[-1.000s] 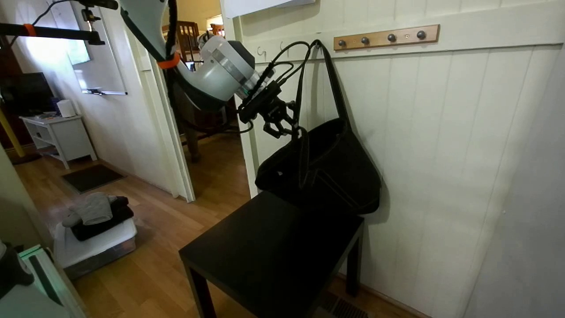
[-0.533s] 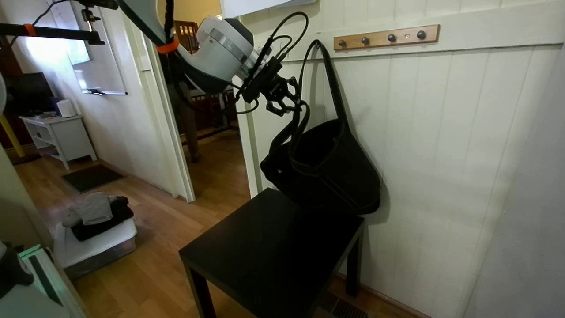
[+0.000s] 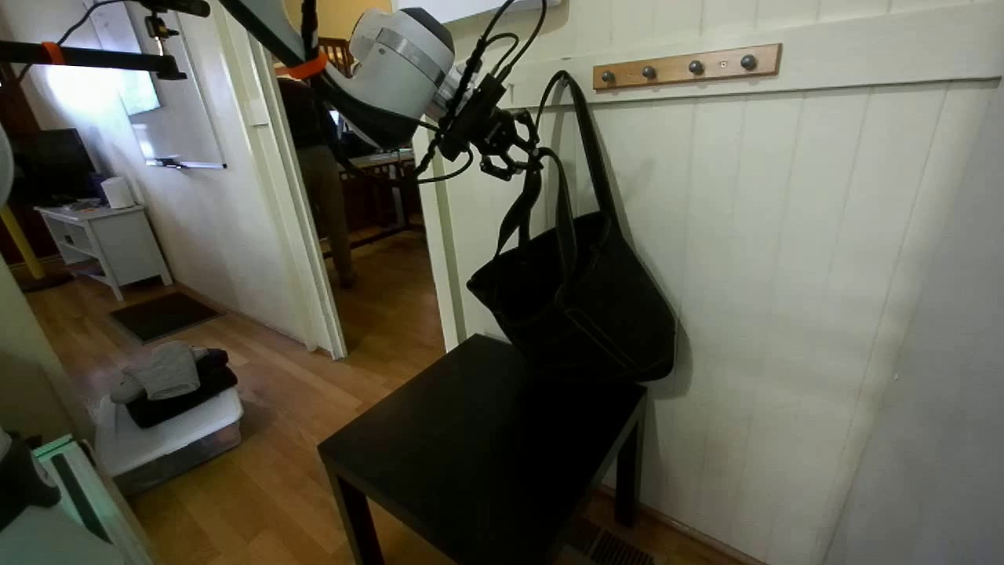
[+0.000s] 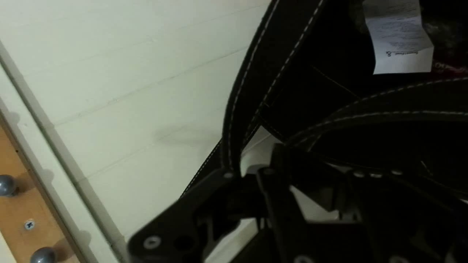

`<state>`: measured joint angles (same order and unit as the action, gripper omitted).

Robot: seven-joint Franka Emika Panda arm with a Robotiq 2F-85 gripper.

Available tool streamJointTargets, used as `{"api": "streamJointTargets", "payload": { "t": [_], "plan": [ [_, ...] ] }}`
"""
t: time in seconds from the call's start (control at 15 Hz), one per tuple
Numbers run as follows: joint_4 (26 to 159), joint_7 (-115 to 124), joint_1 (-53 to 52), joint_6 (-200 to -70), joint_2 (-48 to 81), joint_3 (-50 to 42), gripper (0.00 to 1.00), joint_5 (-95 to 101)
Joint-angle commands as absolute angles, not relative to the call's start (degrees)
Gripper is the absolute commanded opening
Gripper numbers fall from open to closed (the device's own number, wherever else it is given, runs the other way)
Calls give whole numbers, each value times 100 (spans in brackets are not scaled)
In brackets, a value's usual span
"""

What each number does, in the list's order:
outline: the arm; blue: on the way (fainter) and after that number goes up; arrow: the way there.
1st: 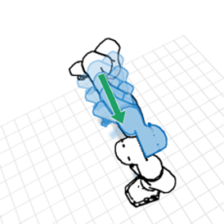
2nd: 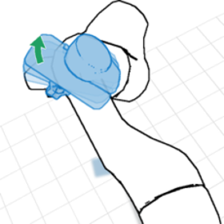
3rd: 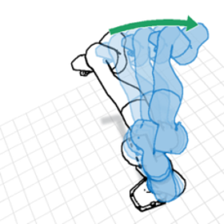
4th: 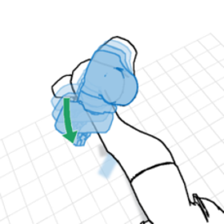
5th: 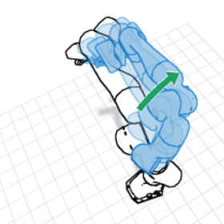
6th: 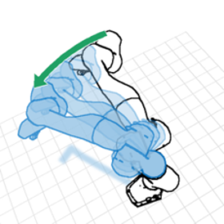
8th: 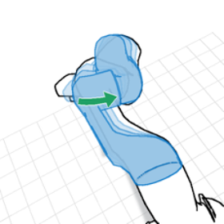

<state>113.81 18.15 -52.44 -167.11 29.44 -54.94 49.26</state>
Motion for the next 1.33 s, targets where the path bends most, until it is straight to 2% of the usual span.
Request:
{"api": "streamJointTargets", "payload": {
  "t": [0.0, 0.2, 0.27, 0.73, 1.27],
  "plan": [
    [11381, 1819, -5239, -16711, 2944, -5491, 11, 4930],
    [11381, 1824, -5229, -16711, 2944, -5479, 11, 4934],
    [11374, 1877, -5297, -16751, 2942, -5547, 3, 5005],
    [11032, 2147, -5931, -16888, 3169, -6349, 3, 5598],
    [10713, 2298, -6172, -17176, 3479, -6865, 3, 5868]
  ]
}}
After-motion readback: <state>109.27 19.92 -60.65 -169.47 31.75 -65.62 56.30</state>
